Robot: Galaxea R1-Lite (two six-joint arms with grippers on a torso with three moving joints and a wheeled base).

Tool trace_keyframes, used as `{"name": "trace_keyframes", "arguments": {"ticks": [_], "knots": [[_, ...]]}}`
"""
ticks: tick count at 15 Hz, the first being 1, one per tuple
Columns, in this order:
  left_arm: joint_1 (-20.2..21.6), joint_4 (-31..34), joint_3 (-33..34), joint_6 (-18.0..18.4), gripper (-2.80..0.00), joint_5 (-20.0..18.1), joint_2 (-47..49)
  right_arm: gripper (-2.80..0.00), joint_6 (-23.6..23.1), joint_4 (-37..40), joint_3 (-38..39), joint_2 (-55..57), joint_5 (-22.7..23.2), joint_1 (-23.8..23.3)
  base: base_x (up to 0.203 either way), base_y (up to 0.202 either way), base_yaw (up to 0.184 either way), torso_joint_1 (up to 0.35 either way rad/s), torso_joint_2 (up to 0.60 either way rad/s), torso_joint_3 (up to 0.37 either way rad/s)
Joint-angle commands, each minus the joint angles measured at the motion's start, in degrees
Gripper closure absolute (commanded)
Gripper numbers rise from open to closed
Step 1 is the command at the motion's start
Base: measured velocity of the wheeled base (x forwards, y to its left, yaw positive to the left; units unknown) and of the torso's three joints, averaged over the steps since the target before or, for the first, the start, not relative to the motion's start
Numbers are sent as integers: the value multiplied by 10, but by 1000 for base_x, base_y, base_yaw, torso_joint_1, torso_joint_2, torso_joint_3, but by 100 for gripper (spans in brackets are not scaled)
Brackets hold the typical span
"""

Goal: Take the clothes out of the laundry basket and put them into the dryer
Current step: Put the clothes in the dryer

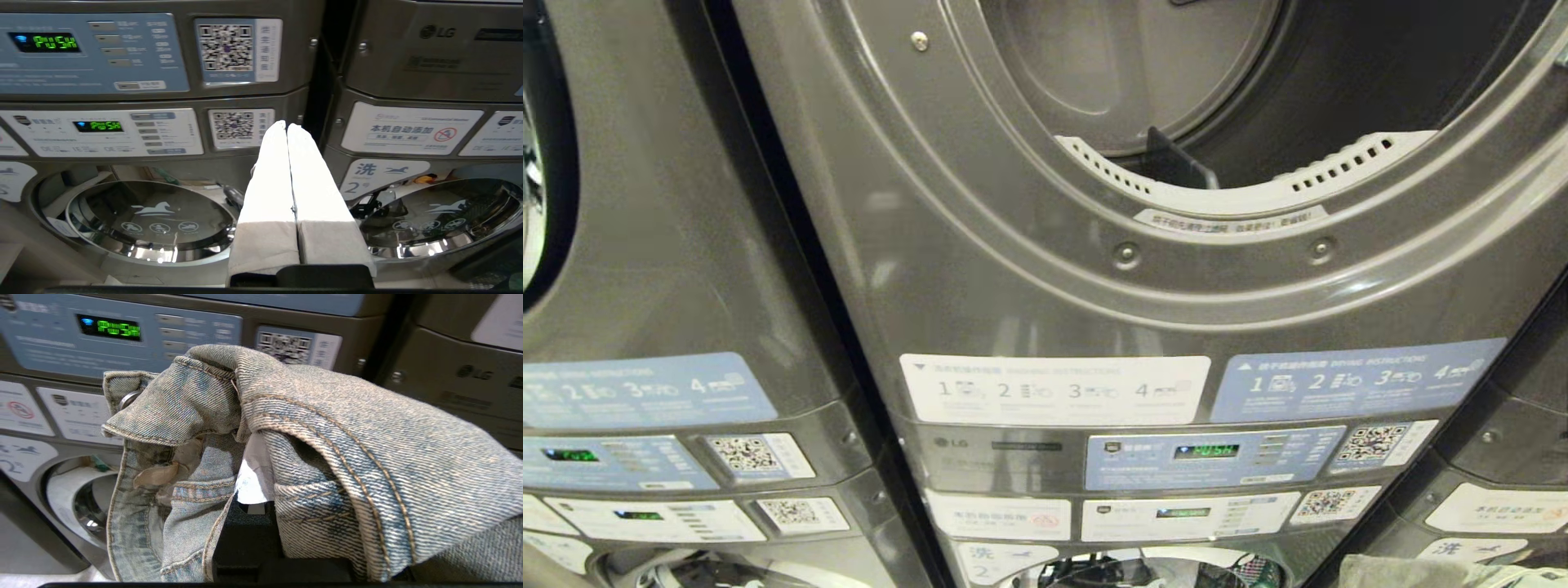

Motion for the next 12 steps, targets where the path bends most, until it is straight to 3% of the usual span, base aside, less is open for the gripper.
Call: {"name": "trace_keyframes", "arguments": {"ticks": [1,9,12], "knots": [[0,0,0,0,0,0,0,0,-1,0,0,1,1,0,0,191,-3,-4,4,2],[0,0,0,0,0,0,0,0,-13,-3,-1,1,1,0,0,195,-2,3,2,2],[0,0,0,0,0,0,1,0,-60,16,-93,19,22,0,0,132,0,2,2,1]]}}
